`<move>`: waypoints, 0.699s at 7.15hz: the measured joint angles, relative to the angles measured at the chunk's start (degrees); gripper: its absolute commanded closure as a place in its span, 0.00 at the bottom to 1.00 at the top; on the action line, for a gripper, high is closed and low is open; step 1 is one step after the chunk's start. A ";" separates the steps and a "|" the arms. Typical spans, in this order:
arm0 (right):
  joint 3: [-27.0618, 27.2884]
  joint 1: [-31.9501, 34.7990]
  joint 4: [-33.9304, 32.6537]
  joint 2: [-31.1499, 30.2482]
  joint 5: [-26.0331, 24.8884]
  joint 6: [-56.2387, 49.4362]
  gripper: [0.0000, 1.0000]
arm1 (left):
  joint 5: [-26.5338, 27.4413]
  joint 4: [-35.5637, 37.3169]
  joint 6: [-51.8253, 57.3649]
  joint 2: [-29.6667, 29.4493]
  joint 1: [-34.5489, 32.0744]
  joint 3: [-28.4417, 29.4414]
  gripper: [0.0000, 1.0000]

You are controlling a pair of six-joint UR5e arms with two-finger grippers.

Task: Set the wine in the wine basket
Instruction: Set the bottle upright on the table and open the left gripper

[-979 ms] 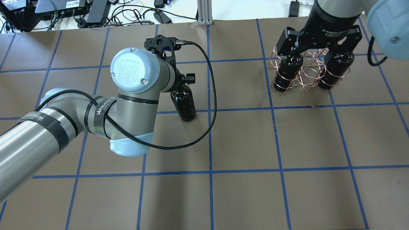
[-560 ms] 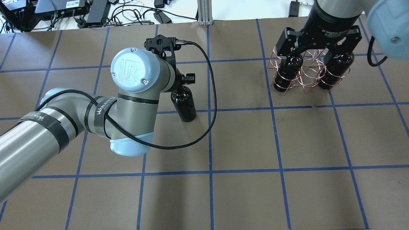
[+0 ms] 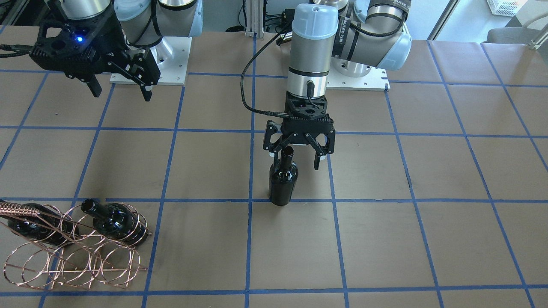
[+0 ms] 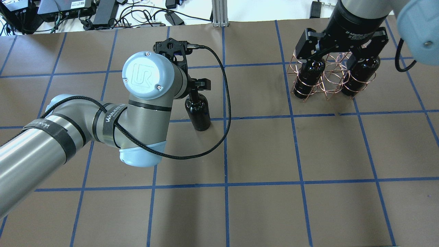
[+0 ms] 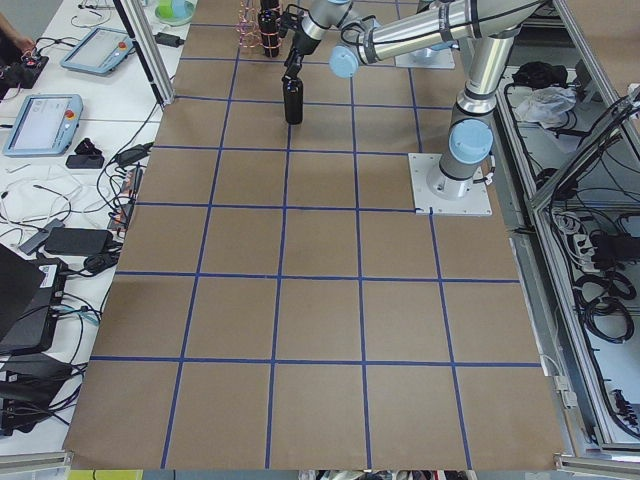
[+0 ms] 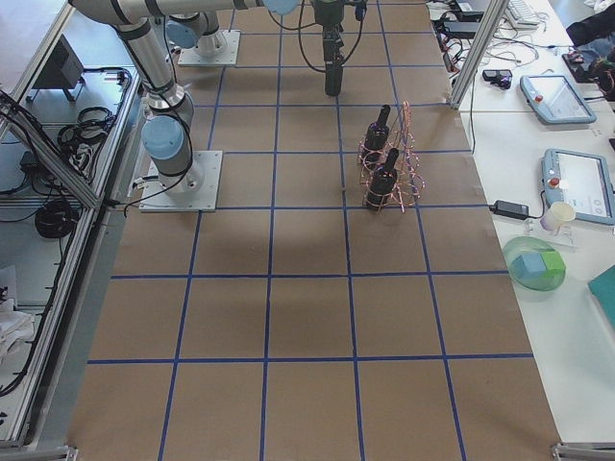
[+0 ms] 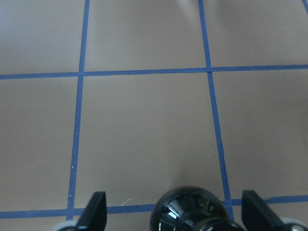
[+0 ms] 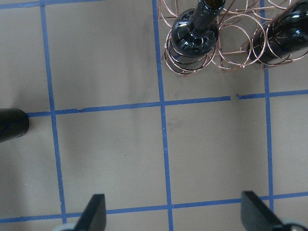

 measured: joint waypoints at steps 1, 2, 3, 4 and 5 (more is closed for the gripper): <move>-0.09 0.23 -0.16 0.04 0.24 0.43 0.00 | 0.03 -1.10 0.02 0.24 0.00 0.34 0.00; -0.30 0.91 -0.53 0.15 0.96 2.42 0.00 | 0.12 -5.17 0.01 0.98 0.00 1.38 0.00; -0.60 2.35 -1.26 0.34 1.67 5.34 0.00 | 0.23 -13.28 0.00 1.81 0.03 4.77 0.00; -0.77 4.26 -2.23 0.84 1.64 6.97 0.00 | 0.28 -25.38 -0.01 2.48 0.25 11.04 0.00; -0.85 6.28 -3.39 1.85 0.84 7.84 0.00 | 0.30 -37.26 -0.01 3.15 0.63 17.54 0.00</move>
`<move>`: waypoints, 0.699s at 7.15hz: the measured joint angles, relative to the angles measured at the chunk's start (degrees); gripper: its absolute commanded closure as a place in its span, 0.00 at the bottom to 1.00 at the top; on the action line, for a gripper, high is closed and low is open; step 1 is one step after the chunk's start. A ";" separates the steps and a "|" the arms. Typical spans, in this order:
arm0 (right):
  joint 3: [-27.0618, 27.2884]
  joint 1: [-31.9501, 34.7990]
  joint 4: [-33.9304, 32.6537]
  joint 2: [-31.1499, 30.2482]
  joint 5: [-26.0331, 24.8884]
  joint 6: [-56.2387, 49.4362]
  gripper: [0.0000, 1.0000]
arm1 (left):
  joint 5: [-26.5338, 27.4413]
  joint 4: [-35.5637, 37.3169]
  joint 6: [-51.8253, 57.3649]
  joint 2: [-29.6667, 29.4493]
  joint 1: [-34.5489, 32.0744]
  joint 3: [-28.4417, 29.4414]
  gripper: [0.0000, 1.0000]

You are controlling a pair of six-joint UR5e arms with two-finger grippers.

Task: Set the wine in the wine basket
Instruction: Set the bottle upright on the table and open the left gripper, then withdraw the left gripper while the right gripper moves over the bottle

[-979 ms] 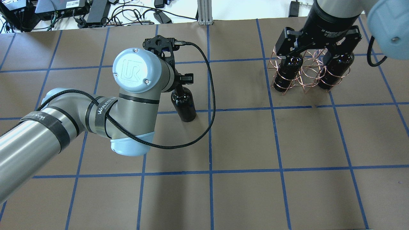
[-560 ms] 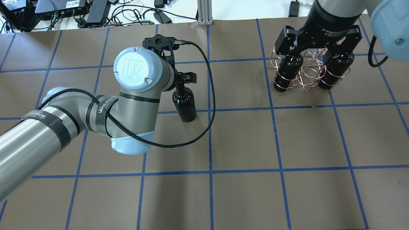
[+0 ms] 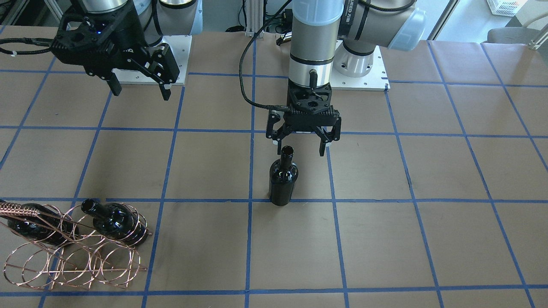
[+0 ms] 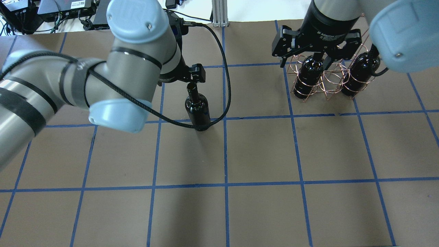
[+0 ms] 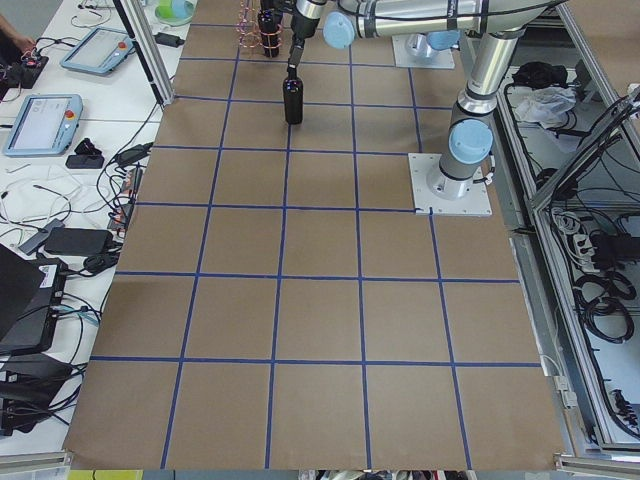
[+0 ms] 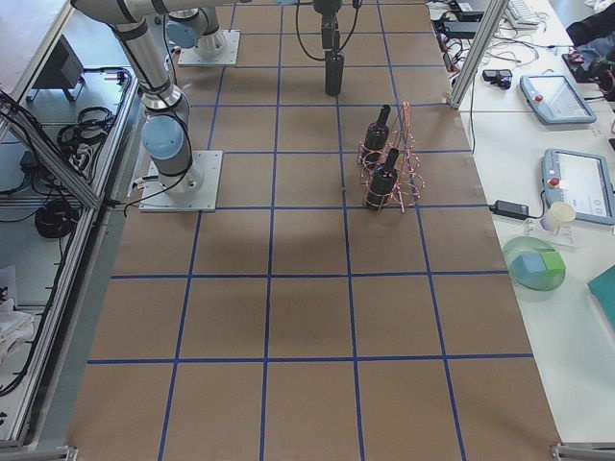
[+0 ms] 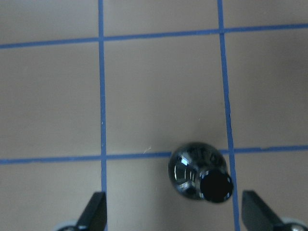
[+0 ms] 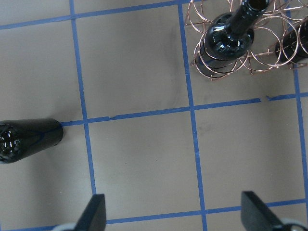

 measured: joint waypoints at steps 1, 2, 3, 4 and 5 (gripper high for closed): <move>-0.09 1.84 -1.02 0.93 -1.10 0.79 0.00 | 0.03 -8.45 0.13 1.06 0.56 4.71 0.00; -0.24 3.06 -1.76 1.55 -1.59 1.85 0.00 | -0.10 -13.03 0.54 2.22 2.23 6.98 0.00; -0.56 3.87 -2.33 1.94 -1.62 2.78 0.00 | -0.73 -15.34 2.63 3.02 5.69 7.81 0.00; -1.15 4.65 -2.60 2.61 -1.52 3.66 0.00 | -2.10 -16.96 7.28 3.69 10.15 8.16 0.00; -2.12 5.83 -2.76 3.78 -1.47 5.09 0.00 | -3.47 -18.21 11.39 4.29 14.42 8.28 0.00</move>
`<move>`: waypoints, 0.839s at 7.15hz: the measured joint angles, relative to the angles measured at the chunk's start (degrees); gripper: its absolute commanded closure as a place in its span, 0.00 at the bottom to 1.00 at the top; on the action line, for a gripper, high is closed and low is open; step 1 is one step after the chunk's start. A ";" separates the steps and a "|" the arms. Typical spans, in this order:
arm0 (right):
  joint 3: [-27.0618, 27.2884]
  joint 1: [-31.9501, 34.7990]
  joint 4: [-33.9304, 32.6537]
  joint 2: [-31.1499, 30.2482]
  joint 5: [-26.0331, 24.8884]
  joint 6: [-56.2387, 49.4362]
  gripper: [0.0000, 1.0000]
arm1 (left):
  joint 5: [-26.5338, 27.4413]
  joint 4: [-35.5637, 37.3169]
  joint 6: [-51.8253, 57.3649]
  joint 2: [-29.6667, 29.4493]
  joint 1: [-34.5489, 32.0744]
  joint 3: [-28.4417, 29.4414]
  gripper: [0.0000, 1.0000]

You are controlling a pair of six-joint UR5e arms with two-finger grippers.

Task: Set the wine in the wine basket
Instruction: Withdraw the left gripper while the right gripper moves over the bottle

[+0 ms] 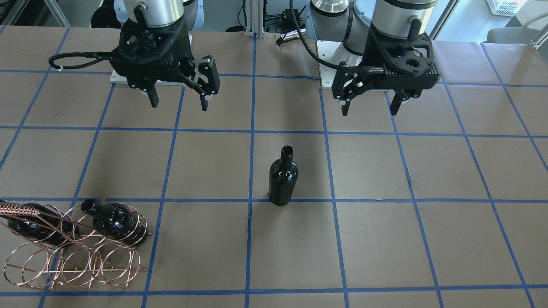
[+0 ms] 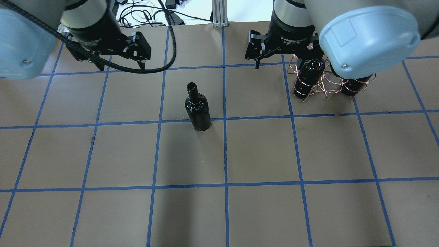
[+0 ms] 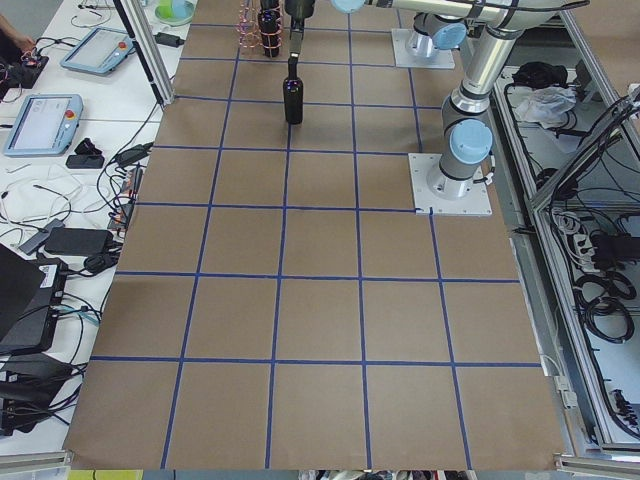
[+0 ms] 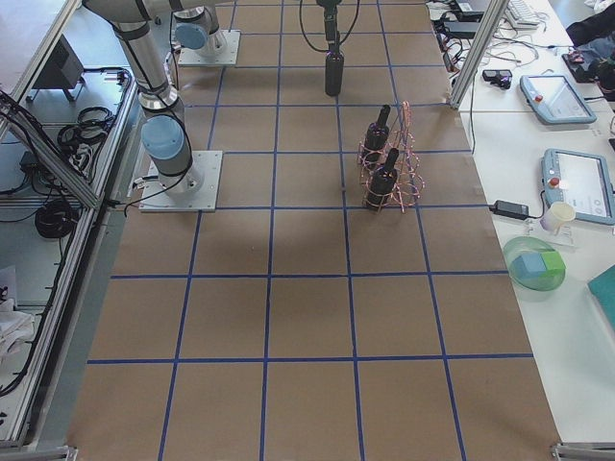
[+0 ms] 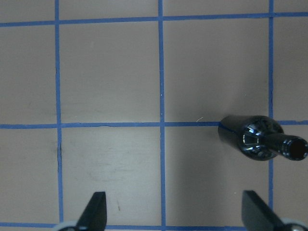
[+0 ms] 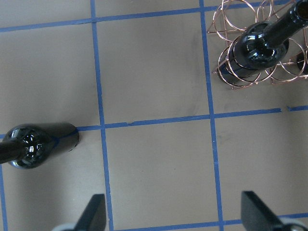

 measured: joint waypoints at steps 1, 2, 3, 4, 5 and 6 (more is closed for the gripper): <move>-1.17 1.96 -0.68 1.62 -0.10 2.14 0.00 | -0.63 -1.38 2.05 0.64 2.76 -0.02 0.00; -2.40 4.50 -2.19 3.67 -0.26 4.58 0.00 | -0.90 -3.55 2.96 1.69 3.88 -0.07 0.00; -3.65 6.92 -3.60 5.81 -0.26 6.86 0.00 | -1.05 -5.76 3.30 2.85 4.27 -0.17 0.00; -4.96 8.98 -4.37 7.95 -0.24 8.58 0.00 | -1.38 -6.84 3.41 3.50 4.46 -0.50 0.00; -6.16 10.82 -5.30 10.24 -0.23 10.07 0.00 | -2.48 -7.26 3.51 3.77 4.59 -0.98 0.00; -6.91 12.50 -6.82 12.63 -0.23 11.21 0.00 | -3.75 -7.42 3.61 3.89 4.59 -1.33 0.00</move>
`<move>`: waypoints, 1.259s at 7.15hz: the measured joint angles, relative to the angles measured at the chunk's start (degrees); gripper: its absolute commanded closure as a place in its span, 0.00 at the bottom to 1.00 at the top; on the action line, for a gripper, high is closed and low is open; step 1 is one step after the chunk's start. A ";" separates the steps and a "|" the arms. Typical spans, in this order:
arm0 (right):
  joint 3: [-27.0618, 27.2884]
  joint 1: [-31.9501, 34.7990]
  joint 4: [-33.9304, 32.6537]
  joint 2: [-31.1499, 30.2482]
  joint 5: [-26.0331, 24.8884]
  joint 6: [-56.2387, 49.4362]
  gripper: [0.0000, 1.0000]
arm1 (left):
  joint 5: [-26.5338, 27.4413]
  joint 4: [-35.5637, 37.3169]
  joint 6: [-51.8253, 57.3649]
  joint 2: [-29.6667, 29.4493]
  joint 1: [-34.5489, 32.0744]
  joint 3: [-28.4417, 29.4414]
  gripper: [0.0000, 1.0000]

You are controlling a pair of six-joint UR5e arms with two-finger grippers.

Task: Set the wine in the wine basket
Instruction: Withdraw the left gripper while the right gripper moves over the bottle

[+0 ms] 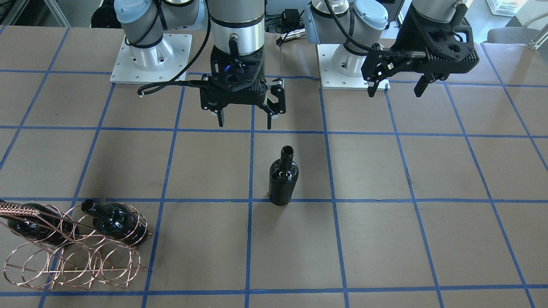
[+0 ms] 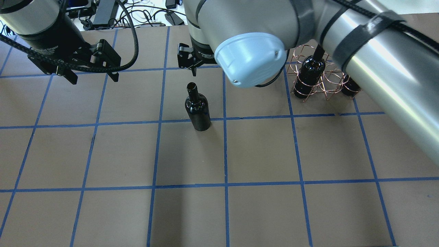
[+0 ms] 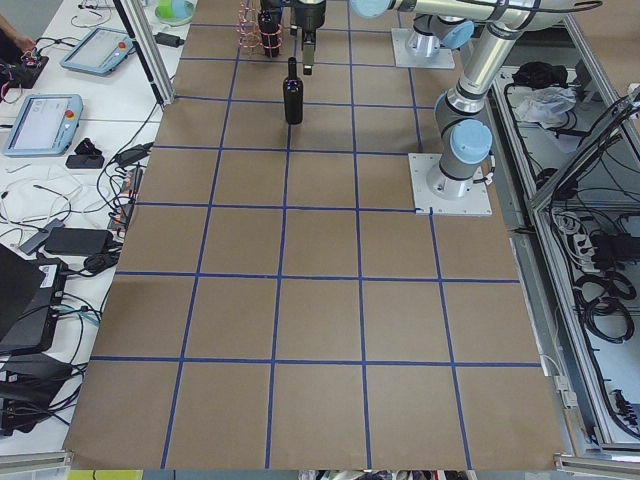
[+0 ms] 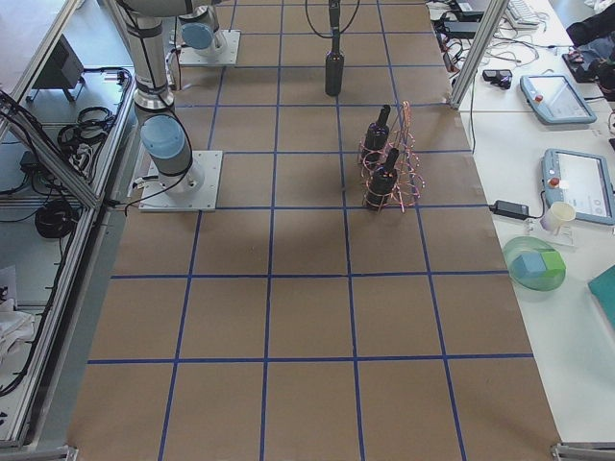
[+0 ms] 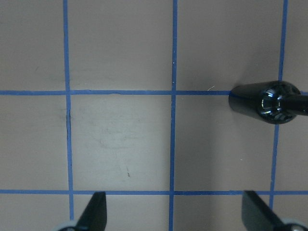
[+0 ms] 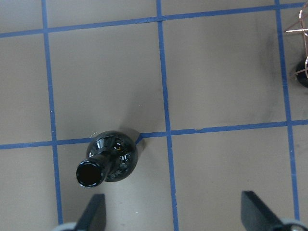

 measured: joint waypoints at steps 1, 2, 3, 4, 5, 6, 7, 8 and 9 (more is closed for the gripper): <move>-0.31 1.28 -1.42 2.11 0.04 0.98 0.00 | -0.47 -0.10 0.01 0.03 -0.07 -0.26 0.00; -0.42 2.10 -2.39 3.70 0.14 1.70 0.00 | -0.55 -0.20 -0.03 0.06 -0.13 -0.64 0.00; -0.44 2.50 -2.80 4.65 0.28 2.03 0.00 | -0.51 -0.26 -0.05 0.06 -0.13 -1.13 0.00; -0.47 2.64 -2.93 5.30 0.42 2.10 0.03 | -0.42 -0.31 -0.06 0.06 -0.15 -1.49 0.00; -0.47 2.68 -2.97 5.91 0.49 1.91 0.04 | -0.34 -0.33 -0.06 0.01 0.02 -1.69 0.00; -0.47 2.70 -2.99 6.38 0.54 1.54 0.04 | -0.31 -0.34 -0.04 -0.15 0.42 -1.80 0.00; -0.47 2.71 -2.98 6.72 0.91 1.35 0.05 | -0.29 -0.35 0.06 -0.30 0.67 -1.86 0.00; -0.47 2.71 -3.00 6.98 1.58 1.28 0.10 | -0.30 -0.35 0.19 -0.42 0.77 -1.91 0.00; -0.47 2.74 -3.02 7.24 1.97 1.24 0.15 | -0.27 -0.35 0.25 -0.46 0.78 -1.93 0.00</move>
